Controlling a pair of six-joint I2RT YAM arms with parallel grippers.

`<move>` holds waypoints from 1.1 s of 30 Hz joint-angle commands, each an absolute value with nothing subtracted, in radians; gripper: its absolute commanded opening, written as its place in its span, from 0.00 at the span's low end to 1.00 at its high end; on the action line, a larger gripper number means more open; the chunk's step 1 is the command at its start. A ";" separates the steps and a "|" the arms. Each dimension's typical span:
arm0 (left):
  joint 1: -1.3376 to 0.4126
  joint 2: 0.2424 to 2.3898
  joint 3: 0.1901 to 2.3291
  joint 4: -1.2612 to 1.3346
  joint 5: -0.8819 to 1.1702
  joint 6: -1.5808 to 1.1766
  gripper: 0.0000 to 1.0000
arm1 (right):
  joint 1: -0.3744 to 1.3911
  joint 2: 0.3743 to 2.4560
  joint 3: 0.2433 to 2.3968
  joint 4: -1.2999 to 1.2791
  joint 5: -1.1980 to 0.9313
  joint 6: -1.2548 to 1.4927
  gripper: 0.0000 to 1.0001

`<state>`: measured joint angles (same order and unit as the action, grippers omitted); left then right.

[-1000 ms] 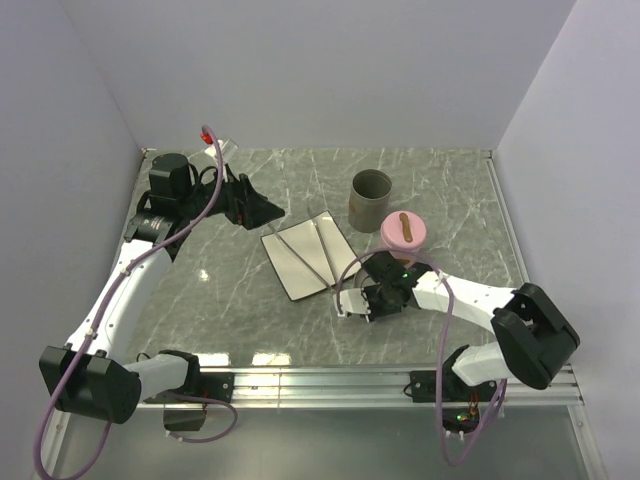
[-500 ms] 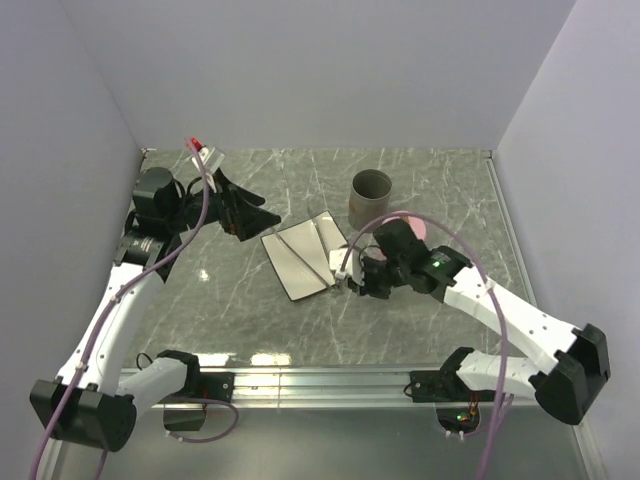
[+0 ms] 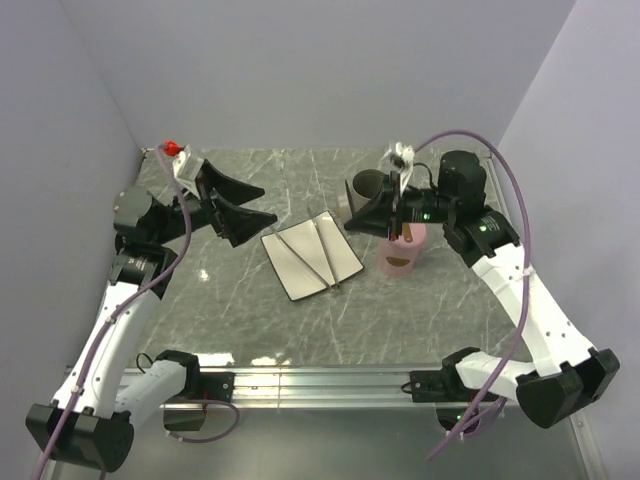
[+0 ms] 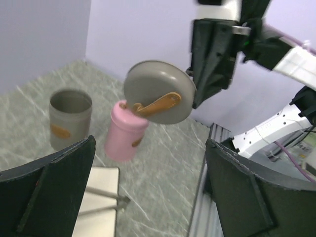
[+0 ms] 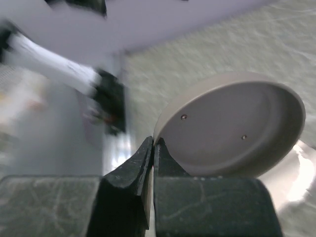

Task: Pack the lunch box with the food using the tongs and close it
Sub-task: Pick up the box lid from the center of the board.

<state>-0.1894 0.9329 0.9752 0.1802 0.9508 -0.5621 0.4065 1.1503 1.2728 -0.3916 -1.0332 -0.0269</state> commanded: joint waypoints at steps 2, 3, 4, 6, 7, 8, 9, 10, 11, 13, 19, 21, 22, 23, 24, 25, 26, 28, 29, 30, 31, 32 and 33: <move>-0.186 0.902 0.979 0.399 0.939 -0.612 0.99 | 0.354 1.215 1.165 0.544 -1.243 0.934 0.00; -0.186 0.907 0.976 0.466 0.936 -0.655 0.99 | 0.345 1.235 1.157 0.655 -1.233 1.047 0.00; -0.186 0.910 0.971 0.500 0.933 -0.681 0.99 | 0.342 1.271 1.166 0.726 -1.224 1.197 0.00; -0.186 0.923 0.976 0.558 0.907 -0.751 0.98 | 0.331 1.295 1.178 0.851 -1.171 1.296 0.00; -0.186 0.930 0.980 0.598 0.894 -0.774 0.98 | 0.312 1.305 1.180 0.900 -1.143 1.381 0.00; -0.186 0.945 0.985 0.615 0.878 -0.796 0.98 | 0.302 1.311 1.180 0.932 -1.093 1.429 0.00; -0.186 0.954 0.988 0.630 0.850 -0.843 0.97 | 0.290 1.319 1.177 0.974 -1.060 1.484 0.00; -0.186 0.963 0.995 0.676 0.842 -0.866 0.96 | 0.266 1.331 1.161 1.042 -1.028 1.602 0.00; -0.186 0.985 1.002 0.692 0.833 -0.888 0.96 | 0.252 1.336 1.148 1.061 -0.996 1.656 0.00; -0.187 1.009 1.022 0.733 0.827 -0.931 0.94 | 0.227 1.350 1.094 1.125 -0.890 1.815 0.00; -0.213 1.104 1.068 0.805 0.824 -0.957 0.87 | 0.210 1.379 1.010 1.216 -0.769 1.985 0.00; -0.235 1.138 1.083 0.802 0.821 -0.963 0.86 | 0.213 1.384 1.008 1.221 -0.761 1.999 0.00; -0.241 1.149 1.094 0.801 0.819 -0.963 0.86 | 0.213 1.388 1.011 1.221 -0.761 2.008 0.00; -0.262 1.166 1.097 0.796 0.819 -0.951 0.85 | 0.213 1.390 1.014 1.220 -0.761 2.009 0.00; -0.271 1.172 1.100 0.782 0.819 -0.934 0.85 | 0.218 1.390 1.015 1.215 -0.761 2.013 0.00; -0.284 1.180 1.106 0.755 0.821 -0.919 0.84 | 0.224 1.390 1.015 1.213 -0.761 2.017 0.00; -0.307 1.192 1.108 0.744 0.822 -0.893 0.84 | 0.227 1.390 1.015 1.200 -0.759 2.019 0.00; -0.327 1.212 1.118 0.718 0.822 -0.862 0.84 | 0.248 1.388 1.014 1.195 -0.761 2.022 0.00; -0.343 1.218 1.121 0.715 0.822 -0.836 0.84 | 0.255 1.388 1.012 1.193 -0.764 2.022 0.00; -0.350 1.226 1.129 0.712 0.822 -0.824 0.84 | 0.261 1.385 1.012 1.189 -0.765 2.017 0.00; -0.354 1.233 1.144 0.706 0.821 -0.810 0.82 | 0.270 1.384 1.012 1.183 -0.770 2.014 0.00; -0.359 1.250 1.149 0.710 0.822 -0.787 0.81 | 0.275 1.381 1.014 1.175 -0.776 2.010 0.00; -0.360 1.255 1.158 0.718 0.821 -0.779 0.80 | 0.279 1.375 1.012 1.167 -0.778 2.003 0.00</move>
<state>-0.3496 1.2423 1.0939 0.6933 0.8284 -0.8555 0.2607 1.4052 1.0000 1.1278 -0.7906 1.9820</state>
